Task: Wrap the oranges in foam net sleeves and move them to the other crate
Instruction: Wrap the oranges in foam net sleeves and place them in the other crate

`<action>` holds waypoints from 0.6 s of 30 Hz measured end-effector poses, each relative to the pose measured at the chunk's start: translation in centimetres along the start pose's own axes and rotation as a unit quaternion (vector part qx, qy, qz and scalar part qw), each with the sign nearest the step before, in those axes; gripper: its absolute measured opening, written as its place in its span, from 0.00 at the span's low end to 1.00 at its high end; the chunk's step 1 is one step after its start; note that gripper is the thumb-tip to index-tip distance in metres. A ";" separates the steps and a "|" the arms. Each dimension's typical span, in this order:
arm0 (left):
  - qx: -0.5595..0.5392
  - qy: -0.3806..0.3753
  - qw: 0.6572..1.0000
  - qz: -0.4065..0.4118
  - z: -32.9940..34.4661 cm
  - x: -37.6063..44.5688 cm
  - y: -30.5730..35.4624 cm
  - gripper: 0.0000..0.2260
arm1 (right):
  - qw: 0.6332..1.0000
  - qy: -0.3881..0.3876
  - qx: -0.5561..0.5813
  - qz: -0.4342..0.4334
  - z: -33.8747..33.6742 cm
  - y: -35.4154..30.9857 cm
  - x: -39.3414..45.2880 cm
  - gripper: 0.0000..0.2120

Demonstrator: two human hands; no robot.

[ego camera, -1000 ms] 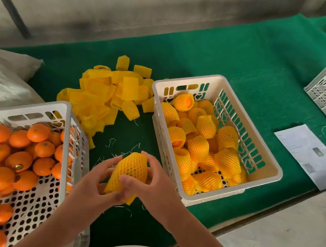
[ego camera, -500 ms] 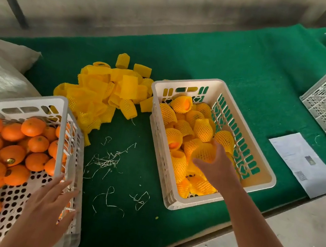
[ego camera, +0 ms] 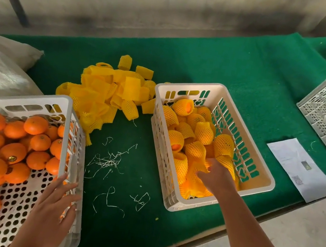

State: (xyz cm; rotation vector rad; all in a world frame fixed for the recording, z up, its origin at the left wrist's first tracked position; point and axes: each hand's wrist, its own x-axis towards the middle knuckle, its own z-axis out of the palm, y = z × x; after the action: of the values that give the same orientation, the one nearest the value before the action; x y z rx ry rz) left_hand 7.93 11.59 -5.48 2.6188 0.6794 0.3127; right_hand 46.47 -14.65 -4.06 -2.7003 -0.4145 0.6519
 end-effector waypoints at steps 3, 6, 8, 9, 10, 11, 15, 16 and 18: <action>-0.014 0.000 1.000 -0.009 -0.1 -0.2 0.1 0.18 | 0.998 0.059 0.029 -0.019 -0.3 -0.1 -1.0 0.25; -0.022 -0.001 1.000 -0.020 -0.4 -0.6 0.3 0.18 | 0.991 0.107 0.056 -0.050 0.0 -1.0 -2.3 0.19; -0.043 0.016 0.998 -0.047 -0.8 -1.1 0.3 0.14 | 0.986 0.124 0.076 -0.078 0.5 -2.2 -3.3 0.16; -0.058 0.028 0.996 -0.067 -1.0 -1.3 0.2 0.13 | 0.984 0.127 0.084 -0.095 1.0 -3.0 -3.8 0.15; -0.074 0.041 0.993 -0.088 -1.4 -1.5 -0.1 0.13 | 0.981 0.126 0.093 -0.111 1.6 -3.9 -4.3 0.15; -0.086 0.050 0.989 -0.106 -1.7 -1.5 -0.4 0.14 | 0.980 0.123 0.102 -0.121 2.2 -4.8 -4.8 0.15; -0.100 0.034 0.975 -0.195 -3.4 -1.4 -3.0 0.23 | 0.975 0.101 0.140 -0.138 4.8 -8.4 -6.5 0.15; -0.100 0.031 0.972 -0.210 -3.7 -1.6 -4.0 0.24 | 0.975 0.096 0.151 -0.135 5.4 -8.9 -6.7 0.15; -0.075 0.007 0.971 -0.226 -4.3 -2.1 -6.5 0.22 | 0.976 0.095 0.149 -0.125 6.3 -9.3 -6.7 0.15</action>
State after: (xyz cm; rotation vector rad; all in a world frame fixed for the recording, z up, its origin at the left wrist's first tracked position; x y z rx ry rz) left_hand 2.11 17.13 -4.83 2.2394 1.1778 0.2314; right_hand 35.84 -7.08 -3.20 -2.3478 -0.5478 0.3478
